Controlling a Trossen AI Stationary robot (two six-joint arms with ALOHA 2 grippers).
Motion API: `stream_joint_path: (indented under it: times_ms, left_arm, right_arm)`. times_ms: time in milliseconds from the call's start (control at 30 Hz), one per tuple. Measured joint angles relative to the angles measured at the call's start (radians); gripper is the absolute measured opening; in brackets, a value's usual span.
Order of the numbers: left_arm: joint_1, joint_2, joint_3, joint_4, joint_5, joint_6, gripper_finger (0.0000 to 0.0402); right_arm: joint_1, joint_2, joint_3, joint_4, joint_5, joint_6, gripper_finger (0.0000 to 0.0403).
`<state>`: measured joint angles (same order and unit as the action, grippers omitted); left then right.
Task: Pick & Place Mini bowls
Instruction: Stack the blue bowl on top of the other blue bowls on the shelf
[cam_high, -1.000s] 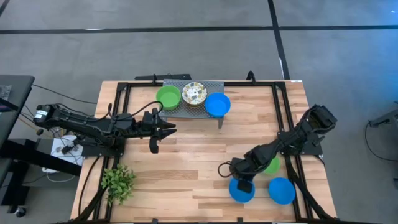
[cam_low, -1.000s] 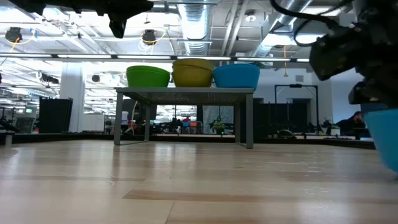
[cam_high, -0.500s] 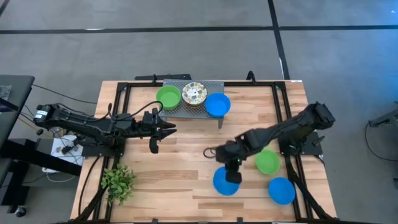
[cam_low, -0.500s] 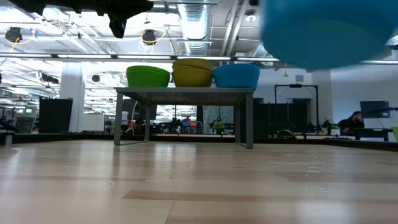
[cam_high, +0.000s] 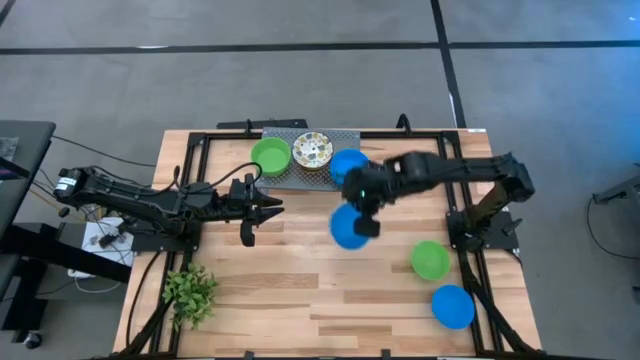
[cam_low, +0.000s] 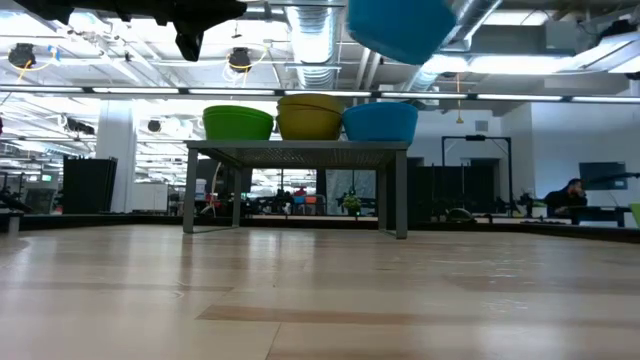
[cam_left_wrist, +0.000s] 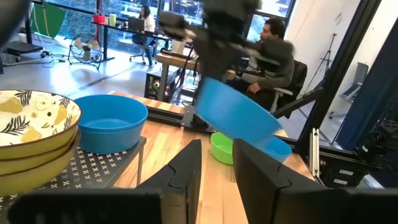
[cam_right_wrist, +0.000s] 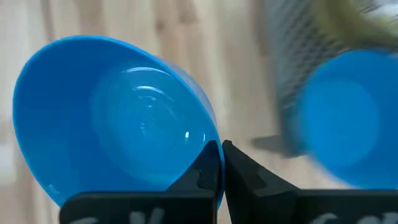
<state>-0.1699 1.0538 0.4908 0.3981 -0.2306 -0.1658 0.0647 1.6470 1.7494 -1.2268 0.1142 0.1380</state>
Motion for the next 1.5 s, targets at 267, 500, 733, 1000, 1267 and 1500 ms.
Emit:
stream_joint_path:
  times_ms: [267,500,733,1000,1267,1500]
  left_arm:
    - [-0.022,0.0,0.0,0.0,0.0,0.0,0.009]
    - [-0.047,0.0,0.0,0.0,0.0,0.0,0.009]
    - [-0.054,0.0,0.0,0.0,0.0,0.0,0.009]
    - [-0.054,0.0,0.0,0.0,0.0,0.0,0.009]
    - [-0.054,0.0,0.0,0.003,0.0,0.0,0.009]
    - [-0.054,0.0,0.0,0.008,0.0,0.0,0.009]
  right_arm:
    - [-0.152,0.0,0.081,-0.001,0.042,-0.041,0.0002]
    - [-0.261,0.0,0.086,-0.002,0.149,0.049,0.0004]
    - [-0.337,0.0,0.086,-0.042,0.15,0.138,0.0002]
    - [-0.381,0.0,0.083,-0.1,0.15,0.234,0.0002]
    - [-0.376,0.0,0.04,-0.108,0.139,0.281,0.0001]
    - [-0.373,0.0,0.007,-0.097,0.139,0.282,0.0001]
